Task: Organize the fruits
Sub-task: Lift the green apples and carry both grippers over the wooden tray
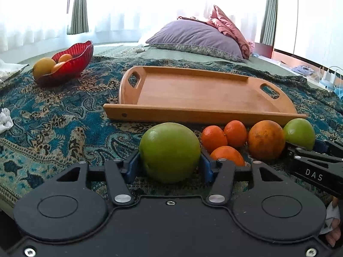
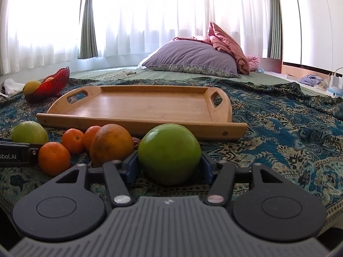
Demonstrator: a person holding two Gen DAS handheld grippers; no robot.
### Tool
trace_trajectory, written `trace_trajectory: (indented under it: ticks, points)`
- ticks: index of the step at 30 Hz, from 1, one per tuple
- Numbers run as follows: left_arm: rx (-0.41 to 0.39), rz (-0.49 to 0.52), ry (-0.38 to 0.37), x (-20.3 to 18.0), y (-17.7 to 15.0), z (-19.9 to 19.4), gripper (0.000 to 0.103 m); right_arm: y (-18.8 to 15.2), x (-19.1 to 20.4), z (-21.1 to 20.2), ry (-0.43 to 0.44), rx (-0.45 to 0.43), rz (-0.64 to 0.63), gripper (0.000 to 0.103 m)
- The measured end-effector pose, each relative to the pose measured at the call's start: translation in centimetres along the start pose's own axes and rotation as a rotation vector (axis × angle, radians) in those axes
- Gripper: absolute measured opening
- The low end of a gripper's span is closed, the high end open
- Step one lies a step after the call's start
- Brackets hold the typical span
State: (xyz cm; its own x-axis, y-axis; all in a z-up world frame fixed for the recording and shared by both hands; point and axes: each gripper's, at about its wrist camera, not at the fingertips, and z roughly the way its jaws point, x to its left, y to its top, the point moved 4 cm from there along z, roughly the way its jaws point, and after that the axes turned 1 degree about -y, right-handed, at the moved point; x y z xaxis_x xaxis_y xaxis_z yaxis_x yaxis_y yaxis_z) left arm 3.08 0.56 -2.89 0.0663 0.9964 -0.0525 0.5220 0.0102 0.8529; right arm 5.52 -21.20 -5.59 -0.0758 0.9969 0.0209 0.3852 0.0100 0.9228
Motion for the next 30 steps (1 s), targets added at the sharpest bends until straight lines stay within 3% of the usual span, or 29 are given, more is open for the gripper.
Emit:
trace_trajectory:
  ticks: [12, 30]
  points:
    - [-0.050, 0.011, 0.029, 0.9, 2.2, 0.0, 0.054, 1.4, -1.0, -0.4, -0.013, -0.037, 0.032, 0.061]
    - [-0.033, 0.007, 0.017, 2.1, 5.1, 1.4, 0.054, 3.1, -3.9, 0.2, -0.083, -0.011, 0.081, 0.061]
